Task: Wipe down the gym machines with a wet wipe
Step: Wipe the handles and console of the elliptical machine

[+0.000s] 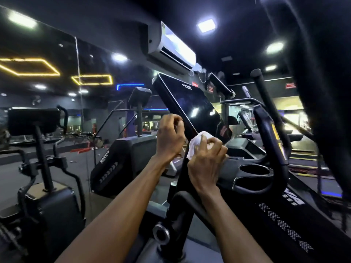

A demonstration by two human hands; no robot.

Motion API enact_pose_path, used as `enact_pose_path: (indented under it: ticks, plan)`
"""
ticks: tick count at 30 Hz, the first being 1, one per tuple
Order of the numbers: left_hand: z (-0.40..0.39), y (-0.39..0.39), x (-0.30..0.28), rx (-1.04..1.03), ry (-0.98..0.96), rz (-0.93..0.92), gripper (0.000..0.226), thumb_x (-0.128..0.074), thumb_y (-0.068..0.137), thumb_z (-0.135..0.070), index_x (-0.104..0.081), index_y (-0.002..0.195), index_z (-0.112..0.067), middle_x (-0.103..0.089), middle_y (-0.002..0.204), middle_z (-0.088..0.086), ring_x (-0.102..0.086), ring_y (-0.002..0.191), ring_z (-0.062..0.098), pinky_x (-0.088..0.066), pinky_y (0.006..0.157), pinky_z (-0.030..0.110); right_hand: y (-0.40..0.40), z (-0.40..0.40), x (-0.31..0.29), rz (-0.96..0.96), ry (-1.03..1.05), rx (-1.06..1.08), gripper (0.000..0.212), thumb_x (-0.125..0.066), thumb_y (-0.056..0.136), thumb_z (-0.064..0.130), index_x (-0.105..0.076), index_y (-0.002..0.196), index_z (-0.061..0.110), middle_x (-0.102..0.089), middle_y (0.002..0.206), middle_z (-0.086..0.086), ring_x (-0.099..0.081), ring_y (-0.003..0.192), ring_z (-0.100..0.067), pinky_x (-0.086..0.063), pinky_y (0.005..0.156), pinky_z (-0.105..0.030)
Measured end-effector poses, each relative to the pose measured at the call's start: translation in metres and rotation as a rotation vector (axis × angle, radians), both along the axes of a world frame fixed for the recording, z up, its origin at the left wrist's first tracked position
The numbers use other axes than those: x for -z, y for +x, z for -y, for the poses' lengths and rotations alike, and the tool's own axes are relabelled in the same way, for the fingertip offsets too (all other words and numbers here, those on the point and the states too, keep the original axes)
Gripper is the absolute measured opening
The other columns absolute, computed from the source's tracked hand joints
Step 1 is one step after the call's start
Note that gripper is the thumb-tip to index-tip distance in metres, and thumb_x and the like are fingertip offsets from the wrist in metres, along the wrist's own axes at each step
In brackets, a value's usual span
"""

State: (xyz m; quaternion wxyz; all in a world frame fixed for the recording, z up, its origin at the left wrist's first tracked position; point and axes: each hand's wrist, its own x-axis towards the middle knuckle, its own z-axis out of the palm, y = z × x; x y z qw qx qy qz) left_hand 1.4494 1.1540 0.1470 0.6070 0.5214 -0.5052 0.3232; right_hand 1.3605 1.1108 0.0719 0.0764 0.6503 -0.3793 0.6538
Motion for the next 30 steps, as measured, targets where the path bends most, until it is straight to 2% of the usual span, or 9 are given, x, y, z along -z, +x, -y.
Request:
enact_pose_path:
  ticks: [4, 7, 9, 12, 15, 19, 23, 26, 30]
  plan:
    - [0.016, 0.015, -0.012, 0.045, -0.108, -0.101, 0.005, -0.055, 0.087, -0.015, -0.057, 0.092, -0.015, -0.049, 0.093, -0.003, -0.054, 0.085, 0.021, -0.047, 0.084, 0.041, 0.012, 0.015, -0.034, -0.147, -0.14, 0.038, 0.04, -0.043, 0.097, 0.029, -0.06, 0.127, 0.008, -0.059, 0.133, -0.013, -0.052, 0.126, -0.031, -0.036, 0.097, -0.045]
    - [0.025, 0.028, -0.021, 0.084, -0.172, -0.161, 0.007, -0.054, 0.087, -0.015, -0.052, 0.093, -0.014, -0.049, 0.096, 0.002, -0.047, 0.087, 0.016, -0.042, 0.086, 0.035, 0.005, 0.026, -0.019, -0.184, -0.168, 0.025, 0.044, -0.032, 0.104, 0.027, -0.056, 0.133, 0.004, -0.057, 0.14, -0.014, -0.052, 0.132, -0.029, -0.038, 0.103, -0.042]
    - [0.028, 0.036, -0.025, 0.122, -0.186, -0.162, 0.008, -0.053, 0.087, -0.018, -0.049, 0.093, -0.016, -0.049, 0.098, 0.005, -0.045, 0.087, 0.015, -0.041, 0.085, 0.032, -0.003, 0.033, 0.0, -0.183, -0.17, 0.078, 0.046, -0.028, 0.105, 0.028, -0.056, 0.132, 0.004, -0.055, 0.143, -0.015, -0.049, 0.135, -0.029, -0.036, 0.104, -0.044]
    - [0.029, 0.044, -0.03, 0.168, -0.181, -0.115, 0.007, -0.05, 0.087, -0.018, -0.046, 0.092, -0.016, -0.047, 0.097, 0.003, -0.046, 0.086, 0.018, -0.043, 0.083, 0.035, 0.004, 0.036, -0.013, -0.12, -0.183, 0.182, 0.041, -0.033, 0.103, 0.028, -0.064, 0.118, 0.006, -0.063, 0.133, -0.016, -0.057, 0.125, -0.032, -0.04, 0.098, -0.048]
    - [0.031, 0.048, -0.035, 0.207, -0.212, -0.087, 0.009, -0.05, 0.085, -0.015, -0.046, 0.092, -0.018, -0.045, 0.098, 0.0, -0.052, 0.086, 0.026, -0.046, 0.083, 0.044, 0.025, 0.026, -0.048, -0.164, -0.154, 0.313, 0.042, -0.033, 0.104, 0.032, -0.066, 0.11, 0.009, -0.067, 0.126, -0.014, -0.063, 0.115, -0.032, -0.044, 0.088, -0.046]
    - [0.032, 0.049, -0.036, 0.302, -0.222, -0.075, 0.01, -0.05, 0.085, -0.01, -0.045, 0.091, -0.017, -0.041, 0.098, -0.002, -0.051, 0.083, 0.024, -0.046, 0.08, 0.039, 0.012, 0.02, -0.031, -0.226, -0.118, 0.324, 0.05, -0.022, 0.107, 0.038, -0.062, 0.115, 0.009, -0.063, 0.13, -0.015, -0.059, 0.117, -0.035, -0.043, 0.091, -0.048]
    - [0.033, 0.057, -0.038, 0.323, -0.201, -0.053, 0.011, -0.052, 0.083, -0.009, -0.046, 0.087, -0.017, -0.045, 0.096, 0.001, -0.048, 0.077, 0.016, -0.044, 0.075, 0.031, 0.002, 0.014, -0.012, -0.229, -0.06, 0.442, 0.046, -0.029, 0.104, 0.038, -0.061, 0.115, 0.008, -0.06, 0.133, -0.017, -0.056, 0.118, -0.038, -0.039, 0.091, -0.049]
    - [0.032, 0.06, -0.042, 0.372, -0.162, -0.052, 0.011, -0.054, 0.079, -0.009, -0.048, 0.084, -0.017, -0.049, 0.092, 0.003, -0.044, 0.077, 0.012, -0.042, 0.076, 0.029, 0.03, 0.008, -0.05, -0.304, -0.002, 0.506, 0.042, -0.029, 0.104, 0.036, -0.059, 0.117, 0.01, -0.061, 0.126, -0.016, -0.056, 0.114, -0.037, -0.039, 0.09, -0.049]
    - [0.027, 0.066, -0.044, 0.468, -0.122, -0.093, 0.009, -0.053, 0.076, -0.008, -0.053, 0.081, -0.015, -0.052, 0.088, 0.003, -0.048, 0.079, 0.014, -0.041, 0.074, 0.022, 0.061, -0.005, -0.105, -0.373, 0.008, 0.453, 0.044, -0.031, 0.101, 0.039, -0.059, 0.111, 0.006, -0.066, 0.11, -0.018, -0.06, 0.101, -0.038, -0.044, 0.083, -0.05]
